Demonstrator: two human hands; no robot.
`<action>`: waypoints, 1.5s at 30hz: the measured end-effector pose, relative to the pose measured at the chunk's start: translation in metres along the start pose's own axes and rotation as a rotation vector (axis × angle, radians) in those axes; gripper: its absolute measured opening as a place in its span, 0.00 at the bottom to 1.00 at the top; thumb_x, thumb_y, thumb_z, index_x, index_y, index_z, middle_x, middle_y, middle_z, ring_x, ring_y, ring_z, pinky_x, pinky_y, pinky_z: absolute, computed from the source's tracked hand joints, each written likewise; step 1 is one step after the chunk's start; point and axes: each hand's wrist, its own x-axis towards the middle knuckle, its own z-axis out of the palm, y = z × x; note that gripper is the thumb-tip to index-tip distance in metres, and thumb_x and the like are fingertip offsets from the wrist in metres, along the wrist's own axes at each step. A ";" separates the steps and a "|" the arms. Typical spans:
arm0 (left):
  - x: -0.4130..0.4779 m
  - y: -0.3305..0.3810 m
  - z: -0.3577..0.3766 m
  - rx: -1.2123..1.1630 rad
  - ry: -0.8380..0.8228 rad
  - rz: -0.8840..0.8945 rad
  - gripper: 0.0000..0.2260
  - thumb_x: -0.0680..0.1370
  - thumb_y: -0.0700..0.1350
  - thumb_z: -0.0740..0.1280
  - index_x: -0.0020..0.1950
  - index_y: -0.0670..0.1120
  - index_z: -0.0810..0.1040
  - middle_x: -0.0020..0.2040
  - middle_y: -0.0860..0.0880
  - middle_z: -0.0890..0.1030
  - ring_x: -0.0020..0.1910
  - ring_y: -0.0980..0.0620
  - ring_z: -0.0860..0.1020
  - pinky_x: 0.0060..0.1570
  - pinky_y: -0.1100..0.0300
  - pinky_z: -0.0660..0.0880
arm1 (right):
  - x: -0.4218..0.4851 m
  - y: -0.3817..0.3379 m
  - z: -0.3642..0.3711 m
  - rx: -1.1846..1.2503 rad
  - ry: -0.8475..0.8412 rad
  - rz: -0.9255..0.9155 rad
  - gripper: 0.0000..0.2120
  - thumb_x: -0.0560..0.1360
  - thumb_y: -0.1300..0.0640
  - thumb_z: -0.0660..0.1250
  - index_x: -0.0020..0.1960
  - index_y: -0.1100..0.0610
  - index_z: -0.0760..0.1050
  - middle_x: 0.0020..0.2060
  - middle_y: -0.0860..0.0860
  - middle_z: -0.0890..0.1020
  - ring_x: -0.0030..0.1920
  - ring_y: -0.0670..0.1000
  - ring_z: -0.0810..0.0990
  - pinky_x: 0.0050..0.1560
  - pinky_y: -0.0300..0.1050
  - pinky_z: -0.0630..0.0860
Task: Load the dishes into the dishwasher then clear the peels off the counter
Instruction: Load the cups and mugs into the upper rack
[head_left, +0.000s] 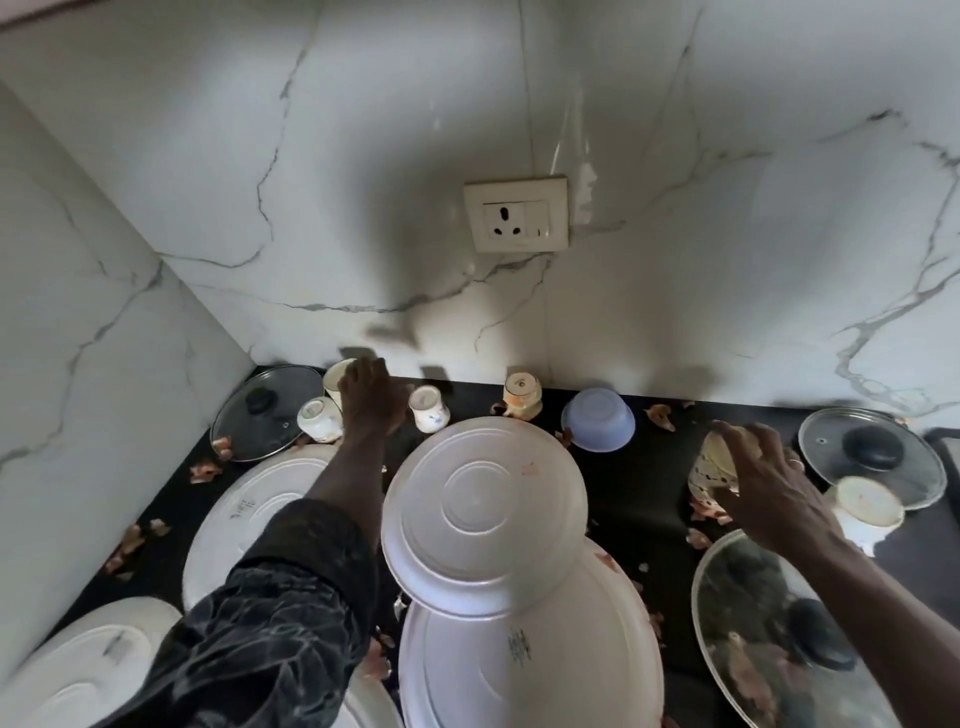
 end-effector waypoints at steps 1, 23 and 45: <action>0.007 -0.011 -0.004 0.014 -0.021 -0.051 0.29 0.78 0.56 0.67 0.72 0.40 0.68 0.72 0.38 0.68 0.72 0.38 0.64 0.70 0.45 0.62 | 0.000 -0.001 0.001 -0.004 0.007 0.002 0.42 0.70 0.53 0.77 0.75 0.43 0.56 0.71 0.55 0.62 0.63 0.68 0.73 0.52 0.61 0.79; 0.073 -0.061 0.014 -0.201 -0.169 -0.339 0.35 0.74 0.50 0.76 0.70 0.37 0.61 0.70 0.33 0.64 0.68 0.31 0.68 0.66 0.41 0.69 | 0.001 -0.023 0.008 -0.086 0.012 0.108 0.43 0.74 0.48 0.72 0.79 0.43 0.48 0.73 0.56 0.55 0.62 0.64 0.70 0.55 0.58 0.78; -0.029 -0.011 -0.064 -0.307 0.061 -0.048 0.33 0.66 0.57 0.80 0.63 0.42 0.75 0.59 0.40 0.72 0.56 0.36 0.78 0.56 0.47 0.75 | -0.021 -0.069 -0.007 0.020 0.057 -0.012 0.42 0.72 0.56 0.76 0.76 0.36 0.56 0.68 0.54 0.60 0.61 0.64 0.71 0.45 0.58 0.81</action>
